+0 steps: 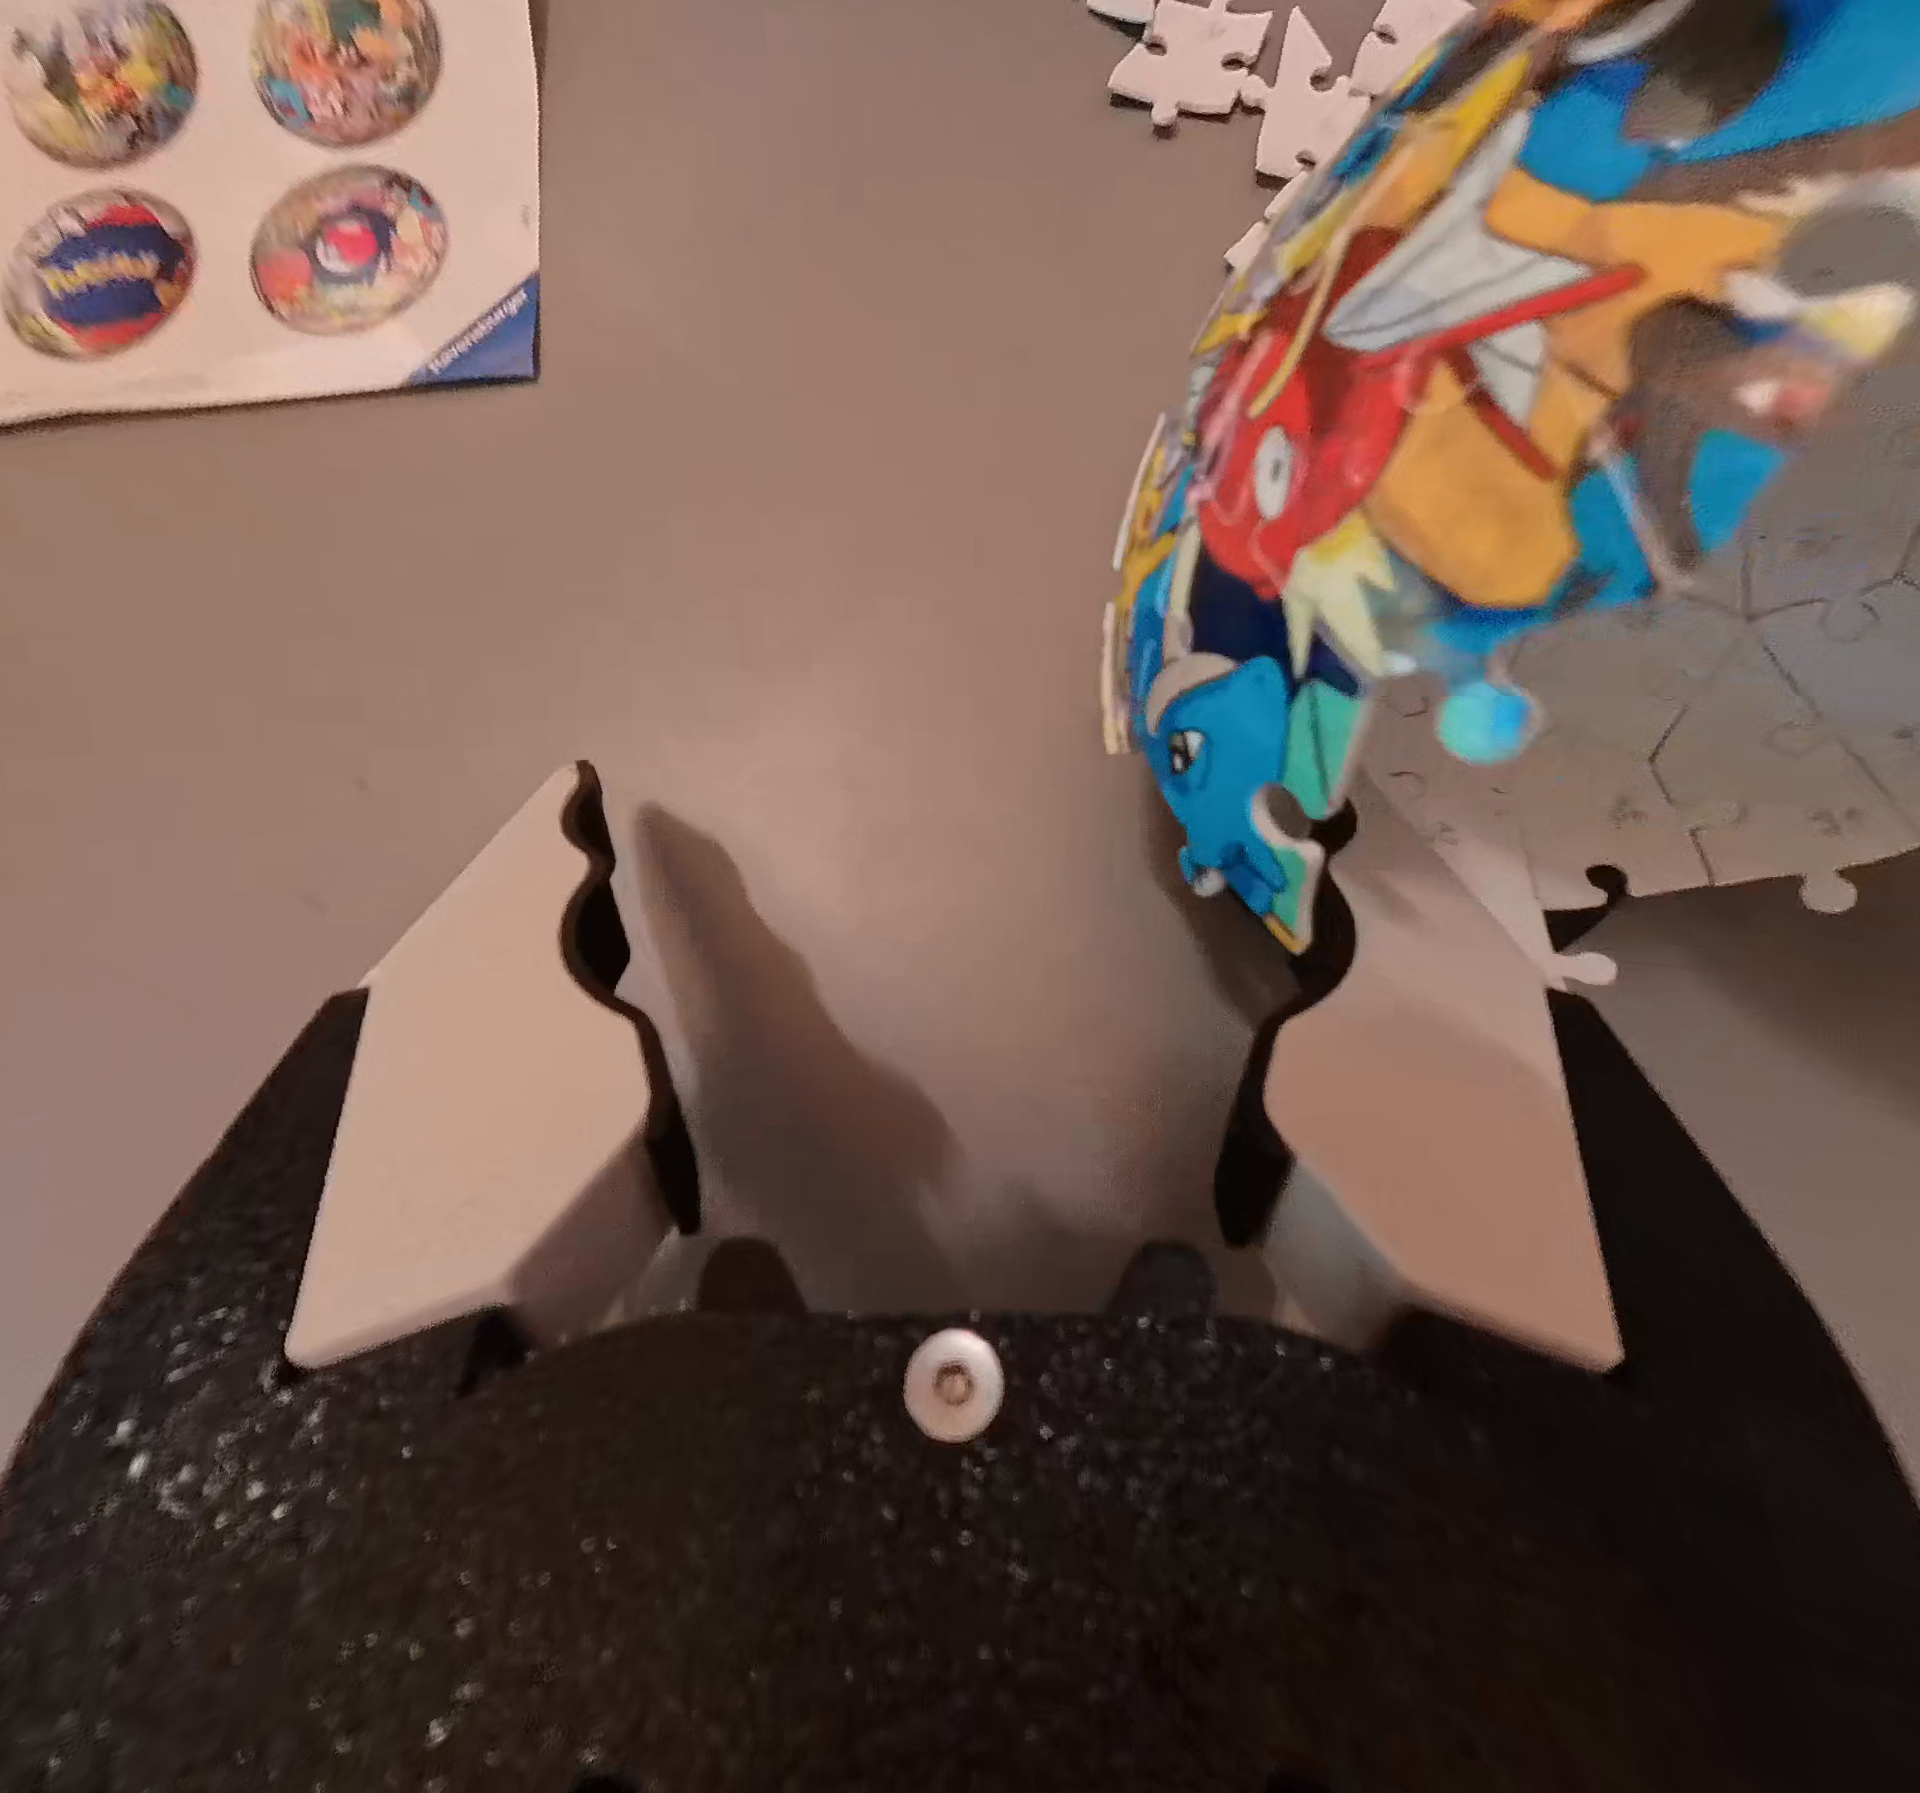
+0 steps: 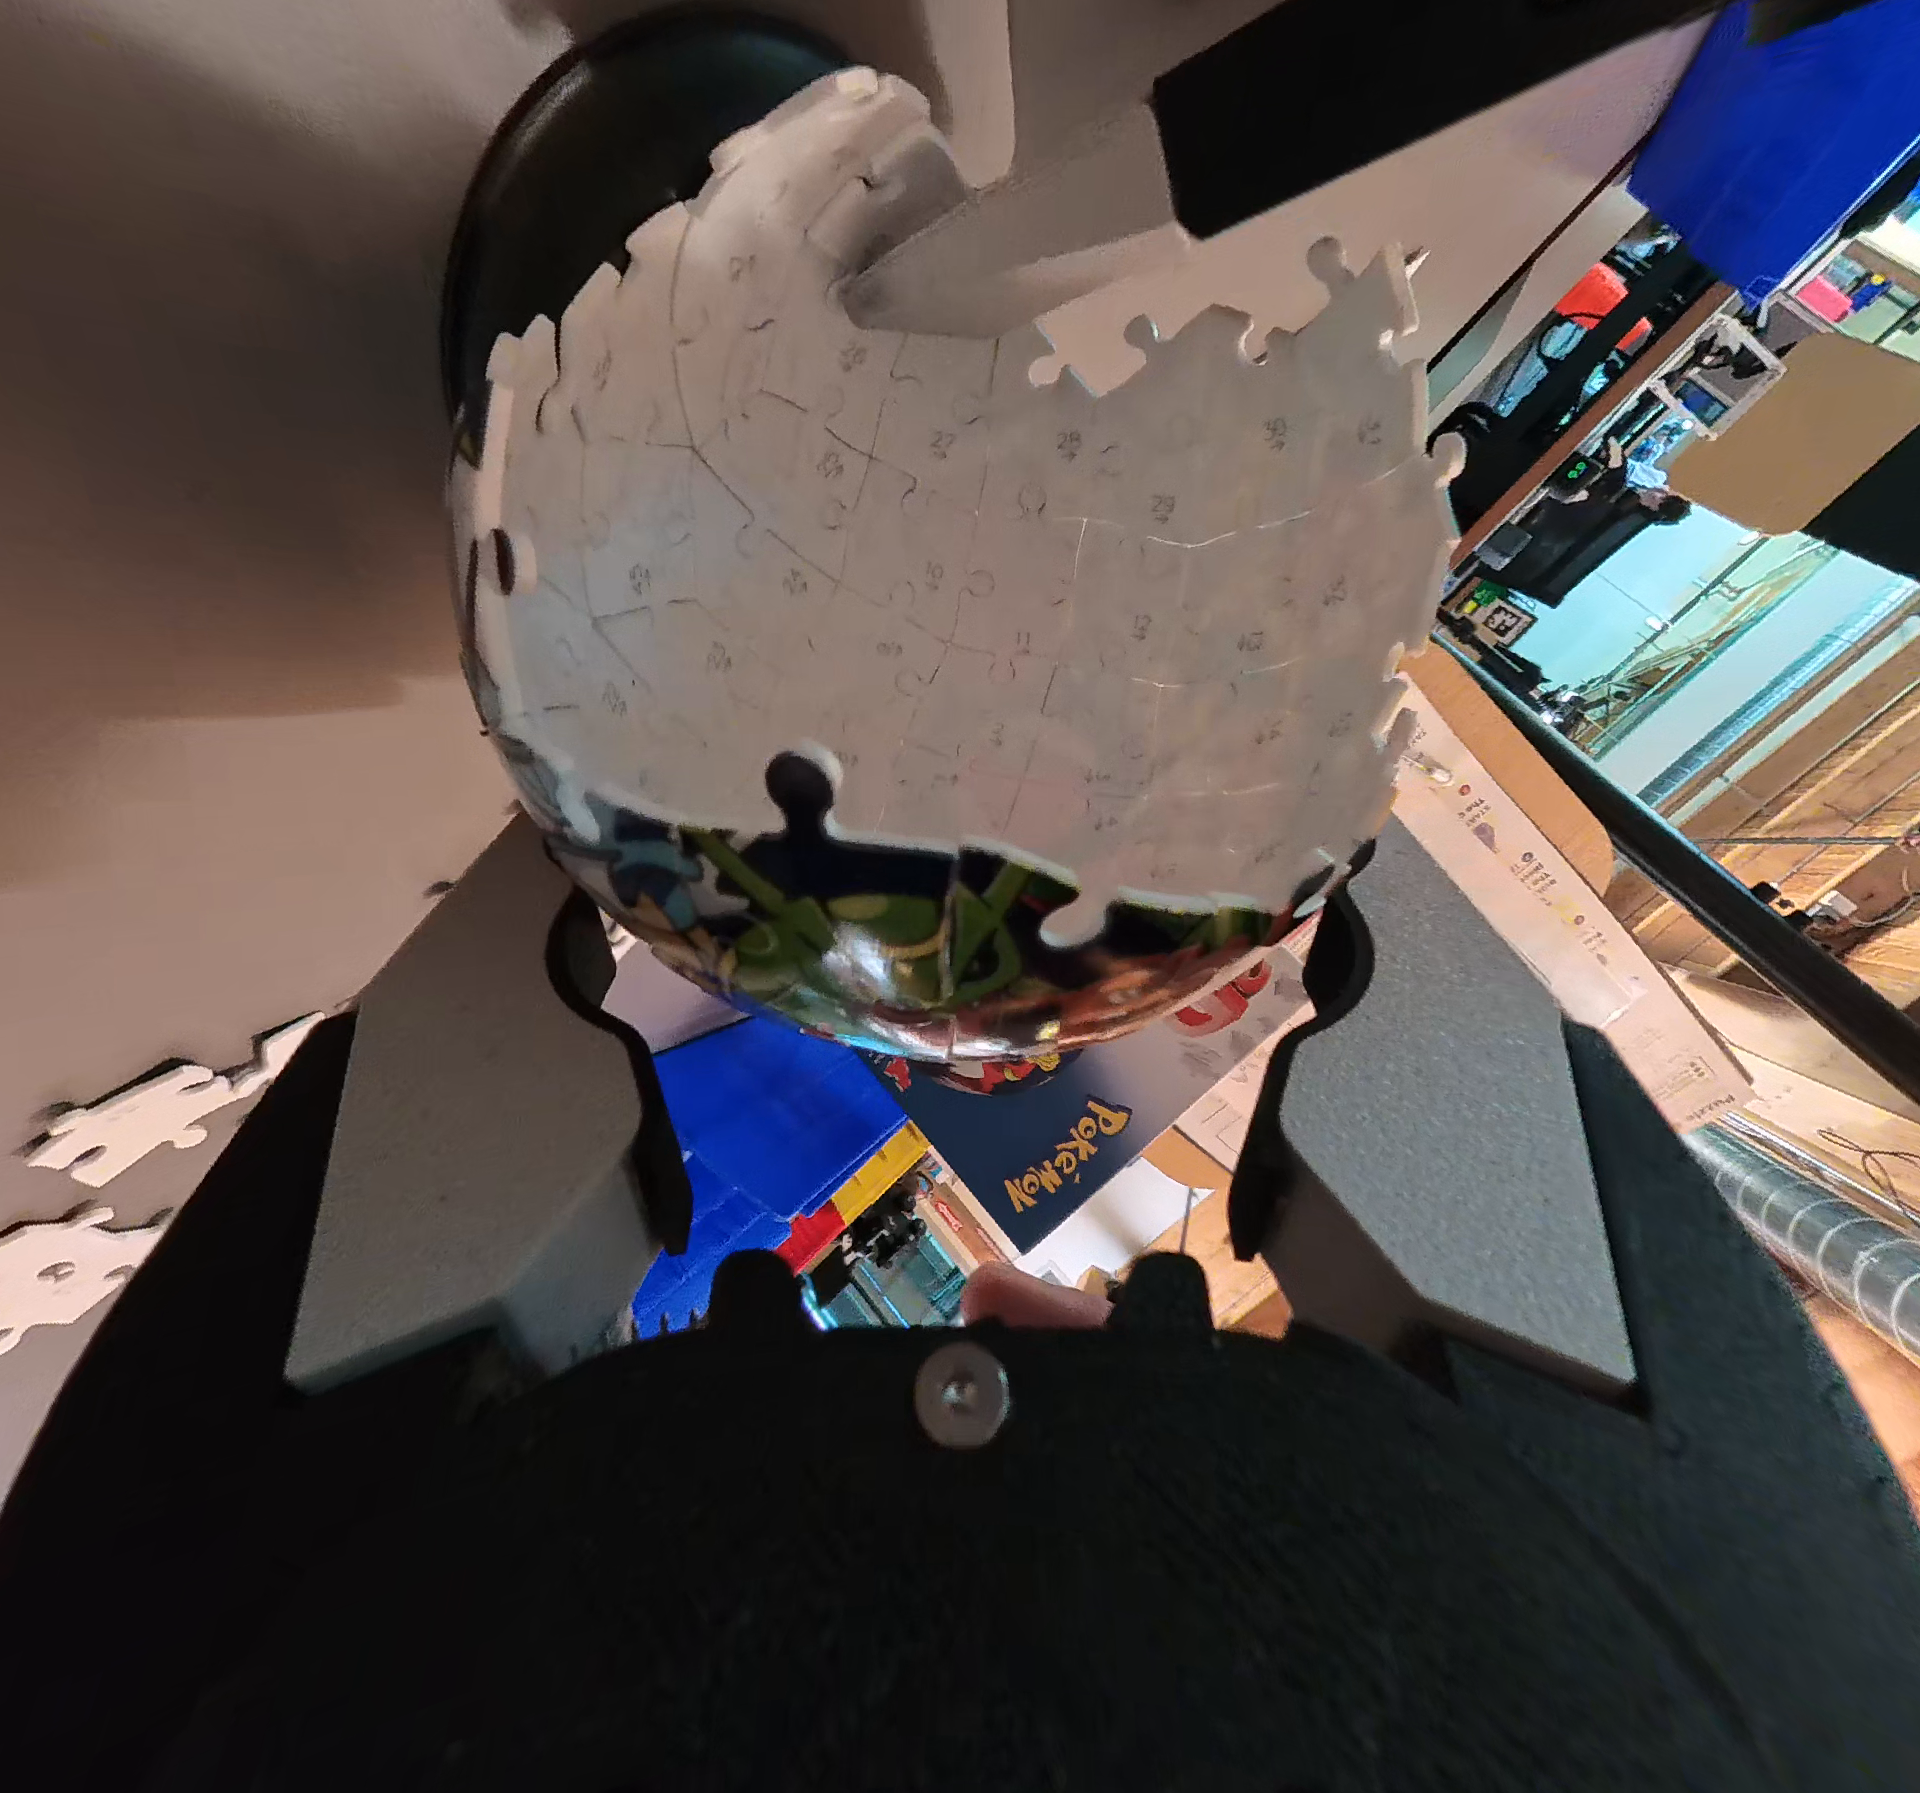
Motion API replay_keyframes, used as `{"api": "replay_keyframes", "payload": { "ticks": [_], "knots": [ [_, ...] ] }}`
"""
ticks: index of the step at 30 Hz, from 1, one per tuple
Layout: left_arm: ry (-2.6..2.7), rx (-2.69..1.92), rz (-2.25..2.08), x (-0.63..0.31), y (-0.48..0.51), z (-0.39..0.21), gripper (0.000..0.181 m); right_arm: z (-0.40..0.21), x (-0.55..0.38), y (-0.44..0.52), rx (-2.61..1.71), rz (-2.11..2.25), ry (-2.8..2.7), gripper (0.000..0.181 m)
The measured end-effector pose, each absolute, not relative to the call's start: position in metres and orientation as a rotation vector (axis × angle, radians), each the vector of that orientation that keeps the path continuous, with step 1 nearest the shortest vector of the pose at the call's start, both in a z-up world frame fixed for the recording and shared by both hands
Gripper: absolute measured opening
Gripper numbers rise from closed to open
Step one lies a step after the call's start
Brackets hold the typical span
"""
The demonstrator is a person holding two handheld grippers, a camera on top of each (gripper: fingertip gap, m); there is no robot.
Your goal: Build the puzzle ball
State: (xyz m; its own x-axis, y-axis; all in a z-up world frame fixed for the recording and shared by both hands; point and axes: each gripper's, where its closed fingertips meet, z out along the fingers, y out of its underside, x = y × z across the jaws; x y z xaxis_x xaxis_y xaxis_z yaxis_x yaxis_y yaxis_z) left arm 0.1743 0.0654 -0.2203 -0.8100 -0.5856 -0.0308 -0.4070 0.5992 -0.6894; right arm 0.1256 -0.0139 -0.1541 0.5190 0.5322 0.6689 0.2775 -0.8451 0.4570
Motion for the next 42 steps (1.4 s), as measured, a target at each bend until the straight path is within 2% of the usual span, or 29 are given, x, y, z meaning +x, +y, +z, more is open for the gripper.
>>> {"api": "replay_keyframes", "payload": {
  "ticks": [3, 6, 8, 18, 23, 27, 28, 31, 42],
  "knots": [
    [2.554, -0.789, -1.041, 0.178, 0.065, -0.219, 0.133, -0.154, 0.127, -0.015, 2.476, 1.232, 0.665, 0.137],
    [2.58, -0.882, -1.149, 0.176, 0.065, -0.219, 0.126, -0.154, 0.127, -0.015, 2.473, 1.233, 0.663, 0.138],
    [2.601, -0.898, -1.23, 0.171, 0.064, -0.214, 0.13, -0.154, 0.127, -0.015, 2.472, 1.235, 0.662, 0.137],
    [2.654, -0.763, -1.064, 0.17, 0.072, -0.218, 0.13, -0.154, 0.128, -0.014, 2.466, 1.222, 0.676, 0.138],
    [2.656, -0.675, -1.058, 0.172, 0.067, -0.22, 0.139, -0.155, 0.128, -0.013, 2.478, 1.213, 0.68, 0.138],
    [2.62, -0.656, -1.071, 0.176, 0.071, -0.213, 0.132, -0.154, 0.127, -0.012, 2.472, 1.229, 0.687, 0.138],
    [2.611, -0.686, -1.116, 0.176, 0.071, -0.209, 0.125, -0.154, 0.127, -0.012, 2.466, 1.231, 0.689, 0.137],
    [2.588, -0.766, -1.248, 0.177, 0.074, -0.195, 0.129, -0.154, 0.127, -0.011, 2.459, 1.234, 0.688, 0.138],
    [2.632, -0.723, -1.042, 0.174, 0.082, -0.211, 0.129, -0.154, 0.129, -0.014, 2.47, 1.215, 0.654, 0.139]
  ]
}}
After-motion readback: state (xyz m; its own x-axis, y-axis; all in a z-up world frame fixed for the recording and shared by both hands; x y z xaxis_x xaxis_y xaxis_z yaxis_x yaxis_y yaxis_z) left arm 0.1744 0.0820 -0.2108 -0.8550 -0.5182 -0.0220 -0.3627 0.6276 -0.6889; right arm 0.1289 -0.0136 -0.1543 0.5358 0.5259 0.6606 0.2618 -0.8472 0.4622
